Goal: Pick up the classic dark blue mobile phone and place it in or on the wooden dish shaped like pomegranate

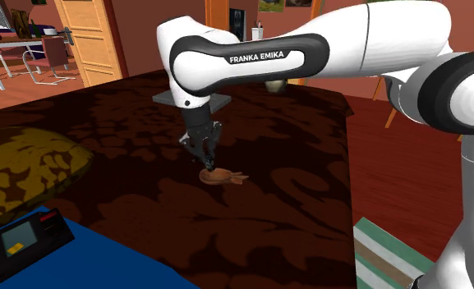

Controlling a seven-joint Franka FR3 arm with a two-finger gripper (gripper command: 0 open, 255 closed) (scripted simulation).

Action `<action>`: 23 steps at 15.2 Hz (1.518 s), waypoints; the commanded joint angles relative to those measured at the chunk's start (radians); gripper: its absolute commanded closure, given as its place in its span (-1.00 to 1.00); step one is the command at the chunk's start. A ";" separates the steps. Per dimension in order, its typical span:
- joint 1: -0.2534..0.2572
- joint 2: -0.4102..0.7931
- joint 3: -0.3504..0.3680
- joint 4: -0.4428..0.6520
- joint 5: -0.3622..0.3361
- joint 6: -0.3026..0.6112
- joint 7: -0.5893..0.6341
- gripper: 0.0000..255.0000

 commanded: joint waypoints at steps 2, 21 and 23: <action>-0.057 -0.054 -0.012 -0.057 0.015 0.012 -0.063 1.00; -0.150 -0.095 -0.047 -0.265 0.020 0.193 -0.147 1.00; -0.150 -0.089 -0.048 -0.284 0.017 0.218 -0.143 1.00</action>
